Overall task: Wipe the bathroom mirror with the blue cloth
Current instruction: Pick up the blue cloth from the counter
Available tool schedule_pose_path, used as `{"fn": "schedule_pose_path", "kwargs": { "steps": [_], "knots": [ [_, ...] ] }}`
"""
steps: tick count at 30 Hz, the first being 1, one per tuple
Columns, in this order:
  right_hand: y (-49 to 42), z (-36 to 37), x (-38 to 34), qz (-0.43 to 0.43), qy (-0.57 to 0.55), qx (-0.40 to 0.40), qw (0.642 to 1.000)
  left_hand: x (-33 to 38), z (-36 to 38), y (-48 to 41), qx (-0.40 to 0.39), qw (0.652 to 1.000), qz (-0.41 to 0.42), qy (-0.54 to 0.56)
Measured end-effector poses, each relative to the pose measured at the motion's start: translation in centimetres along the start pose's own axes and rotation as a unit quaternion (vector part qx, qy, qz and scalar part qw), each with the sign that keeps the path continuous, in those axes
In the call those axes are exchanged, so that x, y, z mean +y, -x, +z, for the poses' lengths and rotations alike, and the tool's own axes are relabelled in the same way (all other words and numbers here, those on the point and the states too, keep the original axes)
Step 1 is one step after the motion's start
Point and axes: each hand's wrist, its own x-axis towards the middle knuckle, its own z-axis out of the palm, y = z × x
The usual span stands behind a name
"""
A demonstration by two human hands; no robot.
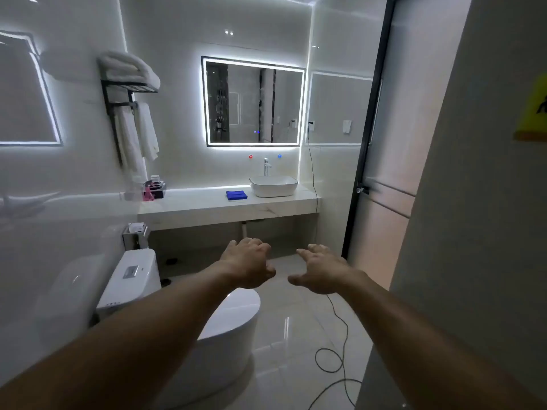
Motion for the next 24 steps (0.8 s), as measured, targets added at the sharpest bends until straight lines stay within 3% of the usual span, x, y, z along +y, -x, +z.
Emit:
{"fn": "schedule_pose_path", "kwargs": {
  "steps": [7, 24],
  "knots": [
    [-5.8, 0.5, 3.0, 0.024, 0.003, -0.009, 1.000, -1.2, 2.3, -6.5, -0.017, 1.000, -0.003, 0.011],
    [-29.9, -0.8, 15.0, -0.021, 0.013, -0.011, 1.000, -1.7, 4.2, -28.7, -0.037, 0.996, -0.084, 0.009]
  ]
}}
